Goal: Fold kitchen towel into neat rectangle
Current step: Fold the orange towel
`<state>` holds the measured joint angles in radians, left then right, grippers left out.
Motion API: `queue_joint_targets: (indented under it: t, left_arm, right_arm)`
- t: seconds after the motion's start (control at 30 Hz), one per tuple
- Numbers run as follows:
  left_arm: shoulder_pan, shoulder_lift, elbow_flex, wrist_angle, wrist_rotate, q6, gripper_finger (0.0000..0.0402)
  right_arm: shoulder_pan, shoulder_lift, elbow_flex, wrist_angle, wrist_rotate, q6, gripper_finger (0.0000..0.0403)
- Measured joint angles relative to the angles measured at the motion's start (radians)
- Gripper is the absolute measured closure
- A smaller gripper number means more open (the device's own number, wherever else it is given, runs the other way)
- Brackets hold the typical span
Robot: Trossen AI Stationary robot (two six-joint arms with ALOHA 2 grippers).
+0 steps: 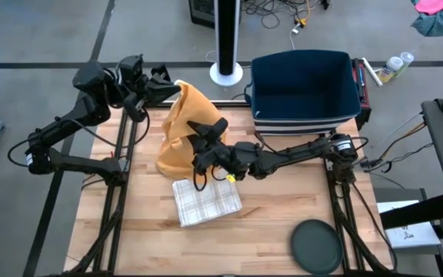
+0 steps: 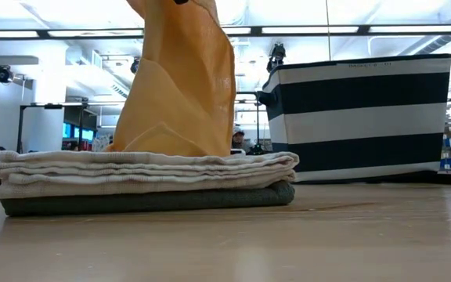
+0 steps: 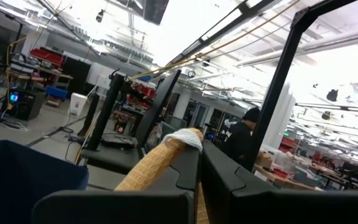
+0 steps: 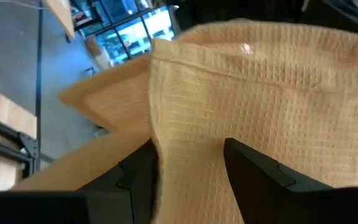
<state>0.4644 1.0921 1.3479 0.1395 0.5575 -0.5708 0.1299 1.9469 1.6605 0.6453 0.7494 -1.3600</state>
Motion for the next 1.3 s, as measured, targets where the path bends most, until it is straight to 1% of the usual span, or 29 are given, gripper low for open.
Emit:
queue_joint_targets:
  t: [0.17, 0.27, 0.37, 0.47, 0.5, 0.53, 0.63, 0.8, 0.9, 0.97, 1.07, 1.17, 1.3]
  left_arm:
    - [0.000, 0.018, 0.000, 0.019, 0.000, -0.015, 0.0401]
    - [0.000, 0.021, 0.000, 0.026, 0.000, -0.015, 0.0401]
    - [0.000, 0.018, 0.000, 0.024, 0.011, -0.015, 0.0401]
    - [0.000, 0.007, 0.000, 0.022, 0.032, 0.015, 0.0401]
    - [0.000, 0.001, 0.000, 0.022, 0.035, 0.041, 0.0401]
    - [0.000, -0.007, 0.000, 0.017, 0.036, 0.070, 0.0401]
    - [0.000, -0.031, 0.000, -0.014, 0.036, 0.163, 0.0401]
    - [0.002, -0.096, 0.000, -0.122, 0.036, 0.307, 0.0400]
    - [0.002, -0.151, 0.000, -0.223, 0.037, 0.423, 0.0387]
    - [0.002, -0.183, 0.000, -0.305, 0.030, 0.503, 0.0374]
    - [0.001, -0.224, -0.004, -0.419, -0.011, 0.600, 0.0348]
    - [0.001, -0.252, -0.037, -0.484, -0.023, 0.618, 0.0315]
    - [-0.001, -0.285, -0.144, -0.512, -0.024, 0.597, 0.0269]
  right_arm:
    - [-0.005, 0.000, 0.025, 0.000, 0.009, 0.091, 0.0233]
    - [-0.003, 0.000, 0.035, -0.001, 0.007, 0.112, 0.0254]
    - [-0.001, 0.000, 0.035, -0.006, 0.010, 0.190, 0.0301]
    - [0.000, -0.004, 0.035, -0.030, 0.009, 0.345, 0.0371]
    - [0.001, -0.008, 0.035, -0.052, 0.006, 0.398, 0.0386]
    - [0.001, -0.014, 0.035, -0.075, -0.003, 0.448, 0.0393]
    - [0.001, -0.041, 0.043, -0.167, -0.020, 0.577, 0.0395]
    - [0.002, -0.122, 0.093, -0.323, -0.023, 0.653, 0.0399]
    - [0.003, -0.188, 0.121, -0.426, -0.060, 0.696, 0.0401]
    - [0.002, -0.220, 0.141, -0.486, -0.083, 0.724, 0.0401]
    - [0.002, -0.259, 0.172, -0.587, -0.095, 0.765, 0.0401]
    - [0.000, -0.280, 0.218, -0.681, -0.095, 0.803, 0.0402]
    - [-0.014, -0.282, 0.294, -0.834, -0.094, 0.862, 0.0402]
